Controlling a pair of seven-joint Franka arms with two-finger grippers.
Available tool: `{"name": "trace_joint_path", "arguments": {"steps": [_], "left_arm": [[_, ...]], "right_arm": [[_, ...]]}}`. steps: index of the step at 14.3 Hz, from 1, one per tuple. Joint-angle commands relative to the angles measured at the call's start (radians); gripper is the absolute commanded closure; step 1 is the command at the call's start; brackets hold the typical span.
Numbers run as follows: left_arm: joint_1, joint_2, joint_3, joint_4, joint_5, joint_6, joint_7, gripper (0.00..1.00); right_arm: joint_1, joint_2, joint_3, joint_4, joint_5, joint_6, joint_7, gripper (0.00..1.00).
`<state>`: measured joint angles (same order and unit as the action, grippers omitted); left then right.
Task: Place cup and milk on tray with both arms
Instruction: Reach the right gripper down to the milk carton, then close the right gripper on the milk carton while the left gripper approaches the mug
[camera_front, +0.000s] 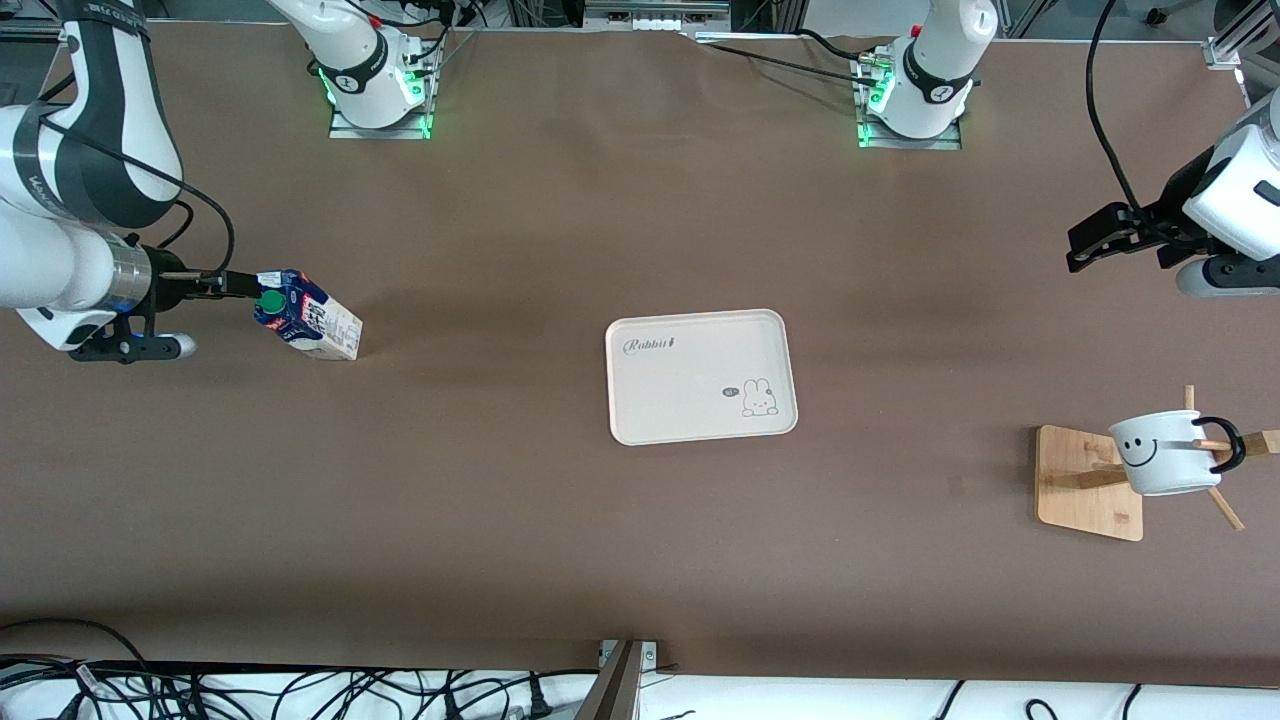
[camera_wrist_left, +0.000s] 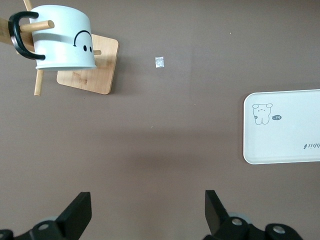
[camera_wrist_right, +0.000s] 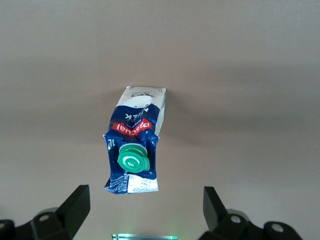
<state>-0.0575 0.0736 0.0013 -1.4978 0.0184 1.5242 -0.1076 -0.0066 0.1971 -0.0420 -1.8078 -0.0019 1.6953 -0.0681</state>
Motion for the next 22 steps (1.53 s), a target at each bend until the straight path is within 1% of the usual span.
{"name": "trace_joint_path", "arguments": {"steps": [1, 9, 13, 22], "left_arm": [[0.001, 0.009, 0.0, 0.022, 0.014, -0.009, 0.006, 0.0], [-0.001, 0.008, -0.003, 0.022, 0.015, -0.009, 0.011, 0.0], [0.001, -0.003, -0.003, 0.011, 0.015, -0.007, 0.011, 0.0], [0.001, -0.011, -0.003, 0.01, 0.017, -0.007, 0.011, 0.0]], "right_arm": [[0.0, -0.013, 0.004, -0.03, 0.022, 0.03, -0.01, 0.0], [0.025, -0.013, 0.005, -0.107, 0.056, 0.141, 0.028, 0.0], [0.027, 0.011, 0.005, -0.116, 0.057, 0.156, 0.037, 0.0], [0.025, 0.013, 0.002, -0.147, 0.057, 0.145, 0.065, 0.0]]}}
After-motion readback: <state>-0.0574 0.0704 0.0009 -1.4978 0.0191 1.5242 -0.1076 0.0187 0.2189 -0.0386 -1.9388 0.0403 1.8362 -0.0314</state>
